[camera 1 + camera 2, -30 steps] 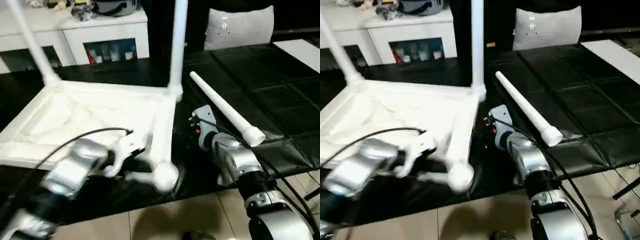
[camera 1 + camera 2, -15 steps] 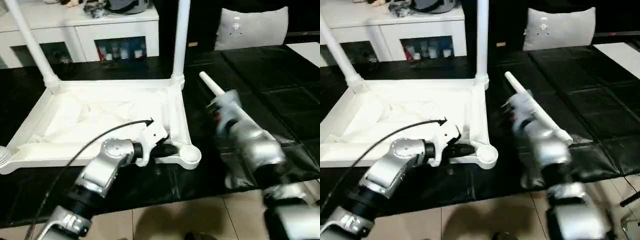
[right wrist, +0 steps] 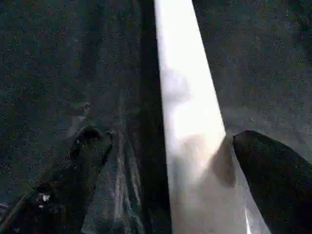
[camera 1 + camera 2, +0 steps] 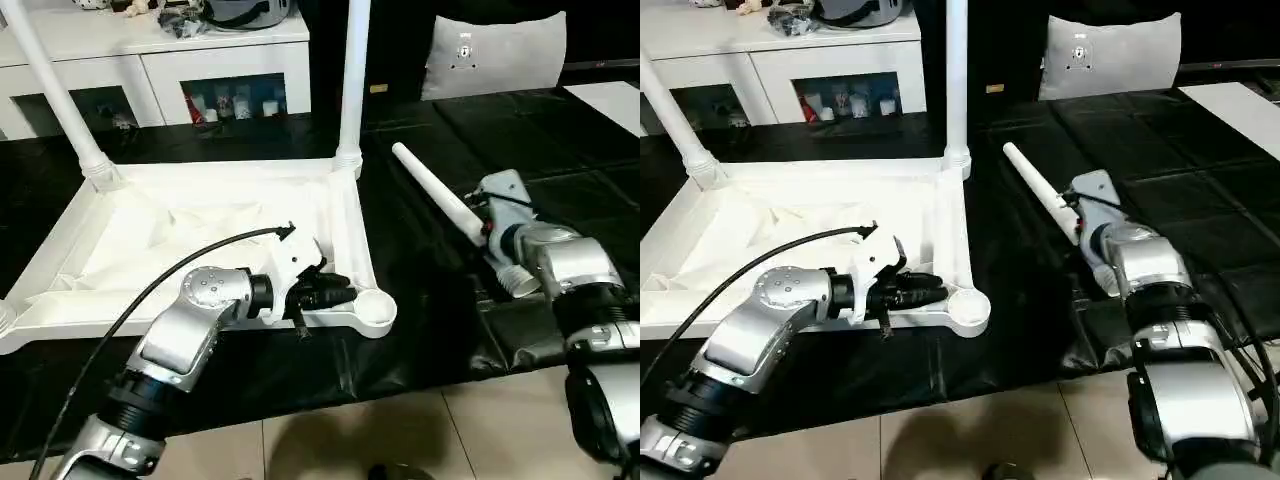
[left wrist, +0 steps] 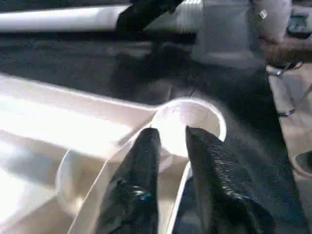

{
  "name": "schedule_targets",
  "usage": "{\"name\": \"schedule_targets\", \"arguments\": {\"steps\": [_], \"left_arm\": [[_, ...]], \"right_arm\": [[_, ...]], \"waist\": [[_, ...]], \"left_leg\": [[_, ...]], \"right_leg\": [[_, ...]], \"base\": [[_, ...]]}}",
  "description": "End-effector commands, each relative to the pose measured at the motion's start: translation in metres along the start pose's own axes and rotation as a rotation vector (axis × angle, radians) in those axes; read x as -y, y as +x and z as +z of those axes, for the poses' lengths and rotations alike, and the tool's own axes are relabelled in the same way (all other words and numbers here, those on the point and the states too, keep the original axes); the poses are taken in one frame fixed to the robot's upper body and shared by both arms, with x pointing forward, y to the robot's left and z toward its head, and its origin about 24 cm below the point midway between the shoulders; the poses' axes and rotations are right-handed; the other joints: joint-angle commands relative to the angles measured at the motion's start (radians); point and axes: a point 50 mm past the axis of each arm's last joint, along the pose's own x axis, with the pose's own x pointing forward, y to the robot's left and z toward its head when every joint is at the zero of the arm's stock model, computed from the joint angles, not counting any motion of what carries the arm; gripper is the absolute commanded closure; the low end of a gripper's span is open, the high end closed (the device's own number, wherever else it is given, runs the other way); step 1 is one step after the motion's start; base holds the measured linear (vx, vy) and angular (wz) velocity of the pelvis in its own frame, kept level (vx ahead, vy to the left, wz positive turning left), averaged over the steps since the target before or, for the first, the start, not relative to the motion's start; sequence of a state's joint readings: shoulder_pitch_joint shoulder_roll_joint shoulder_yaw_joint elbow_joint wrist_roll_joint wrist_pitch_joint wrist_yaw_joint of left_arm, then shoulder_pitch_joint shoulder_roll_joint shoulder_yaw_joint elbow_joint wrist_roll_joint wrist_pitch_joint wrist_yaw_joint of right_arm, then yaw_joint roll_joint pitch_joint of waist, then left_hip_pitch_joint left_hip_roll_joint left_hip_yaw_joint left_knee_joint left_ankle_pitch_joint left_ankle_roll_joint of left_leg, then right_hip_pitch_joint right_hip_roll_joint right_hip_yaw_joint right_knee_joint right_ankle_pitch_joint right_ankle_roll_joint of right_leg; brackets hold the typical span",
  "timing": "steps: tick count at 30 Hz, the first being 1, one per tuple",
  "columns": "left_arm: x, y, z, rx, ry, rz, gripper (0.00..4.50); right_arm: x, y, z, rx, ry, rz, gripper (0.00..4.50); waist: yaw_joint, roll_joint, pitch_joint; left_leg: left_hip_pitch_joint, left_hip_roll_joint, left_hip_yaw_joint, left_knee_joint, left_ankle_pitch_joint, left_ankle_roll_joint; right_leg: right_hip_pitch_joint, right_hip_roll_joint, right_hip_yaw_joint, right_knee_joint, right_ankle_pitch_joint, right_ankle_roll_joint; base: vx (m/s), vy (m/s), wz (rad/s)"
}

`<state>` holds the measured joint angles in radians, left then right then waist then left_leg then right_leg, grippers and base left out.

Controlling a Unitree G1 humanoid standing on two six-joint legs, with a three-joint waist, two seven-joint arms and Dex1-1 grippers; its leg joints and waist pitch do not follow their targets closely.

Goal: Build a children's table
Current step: Pick table leg

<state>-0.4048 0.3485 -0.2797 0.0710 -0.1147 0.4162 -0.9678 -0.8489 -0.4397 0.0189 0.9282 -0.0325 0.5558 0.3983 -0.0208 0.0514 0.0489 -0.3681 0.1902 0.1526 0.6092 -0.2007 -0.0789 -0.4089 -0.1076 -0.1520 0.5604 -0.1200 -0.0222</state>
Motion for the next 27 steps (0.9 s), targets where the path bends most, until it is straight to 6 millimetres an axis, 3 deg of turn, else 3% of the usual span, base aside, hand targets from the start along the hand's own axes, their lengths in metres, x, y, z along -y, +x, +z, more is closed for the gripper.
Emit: {"name": "schedule_targets", "arguments": {"steps": [1, 7, 8, 13, 20, 25, 26, 27], "left_arm": [[0.003, -0.002, 0.001, -0.012, 0.006, -0.021, 3.03], [0.005, -0.005, -0.002, -0.033, -0.002, -0.040, 2.52], [0.006, -0.005, -0.002, -0.037, -0.004, -0.044, 2.48], [0.006, -0.007, -0.002, -0.047, -0.006, -0.050, 2.10], [0.006, -0.011, -0.002, -0.053, -0.009, -0.055, 1.57], [0.006, -0.011, -0.001, -0.054, -0.007, -0.055, 1.20], [0.006, -0.011, 0.000, -0.054, -0.007, -0.054, 1.16], [0.006, -0.011, 0.000, -0.054, -0.006, -0.054, 1.00]], "right_arm": [[0.006, -0.001, 0.003, -0.023, -0.002, -0.017, 0.00], [0.007, -0.001, -0.007, -0.126, 0.029, 0.078, 0.00], [0.006, -0.001, -0.009, -0.137, 0.039, 0.097, 0.29], [0.002, 0.000, -0.012, -0.162, 0.083, 0.165, 0.61], [-0.018, 0.000, 0.004, -0.158, 0.126, 0.307, 1.25], [-0.027, 0.000, 0.011, -0.143, 0.144, 0.357, 1.69], [-0.030, 0.000, 0.012, -0.142, 0.145, 0.368, 1.76], [-0.032, 0.000, 0.013, -0.143, 0.146, 0.375, 1.86]], "waist": [[0.001, -0.019, -0.069], [0.005, -0.018, -0.069], [0.005, -0.019, -0.068], [0.006, -0.021, -0.068], [0.004, -0.020, -0.066], [0.007, -0.018, -0.068], [0.009, -0.012, -0.068], [0.007, -0.015, -0.068]], "left_leg": [[-0.002, 0.024, 0.001, -0.063, -0.251, 0.073], [-0.004, 0.026, 0.002, -0.061, -0.251, 0.078], [-0.005, 0.026, 0.002, -0.061, -0.248, 0.077], [-0.007, 0.028, 0.002, -0.061, -0.247, 0.078], [-0.004, 0.028, 0.001, -0.059, -0.273, 0.069], [-0.004, 0.031, 0.000, -0.060, -0.257, 0.066], [-0.003, 0.032, 0.000, -0.061, -0.258, 0.065], [-0.003, 0.033, 0.000, -0.061, -0.260, 0.064]], "right_leg": [[0.060, -0.040, 0.040, -0.068, -0.474, -0.134], [0.063, -0.042, 0.042, -0.061, -0.447, -0.157], [0.063, -0.041, 0.042, -0.061, -0.448, -0.156], [0.064, -0.042, 0.041, -0.059, -0.458, -0.158], [0.061, -0.042, 0.038, -0.062, -0.498, -0.145], [0.061, -0.042, 0.042, -0.057, -0.466, -0.156], [0.061, -0.042, 0.042, -0.056, -0.460, -0.159], [0.060, -0.041, 0.043, -0.056, -0.451, -0.163]], "base": [[0.000, 0.000, 0.00], [0.000, 0.000, 0.00], [0.000, 0.000, 0.00], [0.000, 0.000, 0.00], [0.000, 0.000, 0.00], [0.000, 0.000, 0.00], [0.000, 0.000, 0.00], [0.000, 0.000, 0.00]]}}
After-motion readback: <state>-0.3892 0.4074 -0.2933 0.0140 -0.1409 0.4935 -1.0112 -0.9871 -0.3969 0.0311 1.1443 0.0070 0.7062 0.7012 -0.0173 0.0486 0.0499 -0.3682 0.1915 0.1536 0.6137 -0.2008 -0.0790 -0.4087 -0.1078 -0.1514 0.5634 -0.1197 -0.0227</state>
